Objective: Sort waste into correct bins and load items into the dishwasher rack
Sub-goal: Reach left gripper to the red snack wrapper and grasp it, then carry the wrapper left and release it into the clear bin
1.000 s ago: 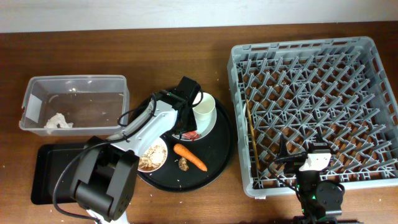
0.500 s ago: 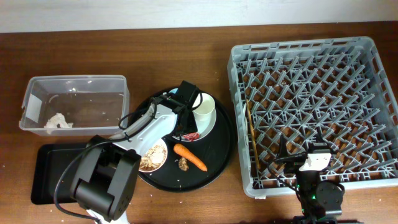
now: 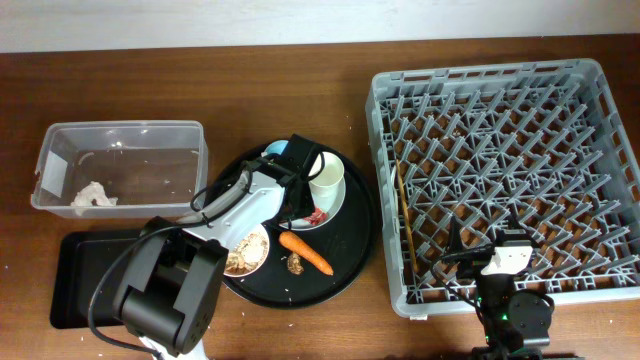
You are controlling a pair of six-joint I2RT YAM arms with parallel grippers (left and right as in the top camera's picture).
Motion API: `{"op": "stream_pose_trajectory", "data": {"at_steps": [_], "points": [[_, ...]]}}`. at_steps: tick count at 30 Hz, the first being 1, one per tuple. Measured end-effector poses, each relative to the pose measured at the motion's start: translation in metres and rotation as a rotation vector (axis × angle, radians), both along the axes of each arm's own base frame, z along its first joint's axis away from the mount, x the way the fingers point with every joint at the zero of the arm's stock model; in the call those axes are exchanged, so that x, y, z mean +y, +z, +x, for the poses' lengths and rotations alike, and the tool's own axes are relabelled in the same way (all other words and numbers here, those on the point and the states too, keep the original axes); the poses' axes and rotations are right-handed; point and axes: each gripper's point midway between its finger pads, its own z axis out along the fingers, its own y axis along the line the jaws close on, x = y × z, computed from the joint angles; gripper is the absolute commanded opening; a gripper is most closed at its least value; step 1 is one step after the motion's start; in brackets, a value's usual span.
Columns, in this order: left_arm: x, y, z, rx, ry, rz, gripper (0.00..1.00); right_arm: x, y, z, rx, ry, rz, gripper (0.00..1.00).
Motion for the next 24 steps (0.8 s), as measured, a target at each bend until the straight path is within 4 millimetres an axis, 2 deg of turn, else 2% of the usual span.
{"op": "stream_pose_trajectory", "data": {"at_steps": [5, 6, 7, 15, 16, 20, 24], "points": [[0.0, 0.0, 0.0, 0.001, 0.0, 0.0, 0.08, 0.0, 0.0, 0.0, 0.0, 0.0, 0.0, 0.99], [0.0, 0.0, 0.0, 0.001, 0.0, 0.001, 0.08, 0.0, 0.0, 0.0, 0.0, 0.0, 0.0, 0.99], [0.0, 0.0, 0.0, 0.001, 0.0, 0.001, 0.01, 0.0, 0.0, 0.0, 0.0, 0.0, 0.0, 0.99], [0.003, 0.0, -0.005, 0.017, 0.0, 0.009, 0.01, 0.0, 0.0, 0.0, 0.0, 0.0, 0.0, 0.99], [0.003, 0.005, -0.006, 0.012, 0.0, 0.007, 0.01, 0.0, 0.0, 0.0, 0.0, 0.0, 0.001, 0.99], [0.002, 0.057, -0.004, -0.094, 0.0, -0.051, 0.01, 0.0, 0.0, 0.0, 0.0, 0.0, 0.0, 0.99], [0.01, 0.064, -0.011, -0.085, 0.004, -0.025, 0.01, 0.0, 0.0, 0.0, 0.0, 0.0, 0.0, 0.99]]}}
